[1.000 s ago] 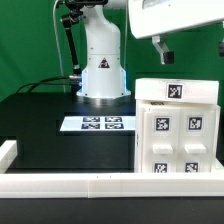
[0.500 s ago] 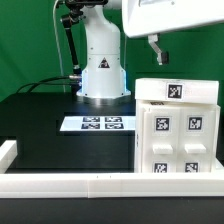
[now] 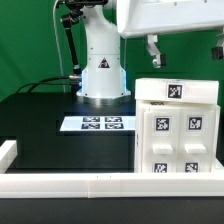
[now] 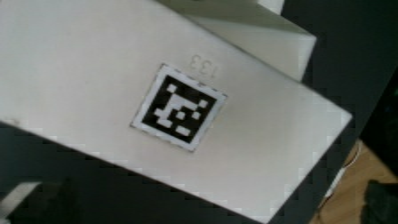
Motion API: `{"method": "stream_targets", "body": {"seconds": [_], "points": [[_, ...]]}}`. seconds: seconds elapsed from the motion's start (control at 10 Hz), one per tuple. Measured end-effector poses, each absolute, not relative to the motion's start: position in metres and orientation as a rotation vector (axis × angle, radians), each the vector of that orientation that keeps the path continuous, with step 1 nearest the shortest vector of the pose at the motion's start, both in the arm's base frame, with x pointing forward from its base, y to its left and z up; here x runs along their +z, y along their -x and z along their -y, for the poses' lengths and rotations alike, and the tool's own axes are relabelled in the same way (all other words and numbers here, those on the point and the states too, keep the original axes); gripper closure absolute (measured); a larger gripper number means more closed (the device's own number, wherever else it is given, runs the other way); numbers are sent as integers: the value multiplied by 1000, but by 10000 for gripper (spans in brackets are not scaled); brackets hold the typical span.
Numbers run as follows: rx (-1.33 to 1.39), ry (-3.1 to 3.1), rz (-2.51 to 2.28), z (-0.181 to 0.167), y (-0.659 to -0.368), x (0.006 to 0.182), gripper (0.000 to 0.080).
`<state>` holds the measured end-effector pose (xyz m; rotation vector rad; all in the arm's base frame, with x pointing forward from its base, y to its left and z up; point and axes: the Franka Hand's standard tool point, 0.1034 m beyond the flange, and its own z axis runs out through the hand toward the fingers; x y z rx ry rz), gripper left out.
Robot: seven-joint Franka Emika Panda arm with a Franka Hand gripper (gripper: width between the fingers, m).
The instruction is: Assemble cabinet
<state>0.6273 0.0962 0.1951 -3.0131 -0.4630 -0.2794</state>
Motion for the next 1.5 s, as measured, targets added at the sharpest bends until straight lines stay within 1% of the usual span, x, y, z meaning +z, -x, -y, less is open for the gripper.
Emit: {"method": "stream_targets", "body": {"seconds": [0.3, 0.9, 1.0, 1.3, 1.4, 1.5], "points": [[-260, 2960, 922, -95, -625, 186, 2], [-196, 2764, 1568, -89, -623, 170, 2], [-188, 2731, 1640, -89, -622, 168, 2], [-159, 2733, 1630, -86, -620, 154, 2], [-155, 2734, 1626, -86, -619, 152, 2], [-155, 2737, 1620, -84, -619, 152, 127]]}}
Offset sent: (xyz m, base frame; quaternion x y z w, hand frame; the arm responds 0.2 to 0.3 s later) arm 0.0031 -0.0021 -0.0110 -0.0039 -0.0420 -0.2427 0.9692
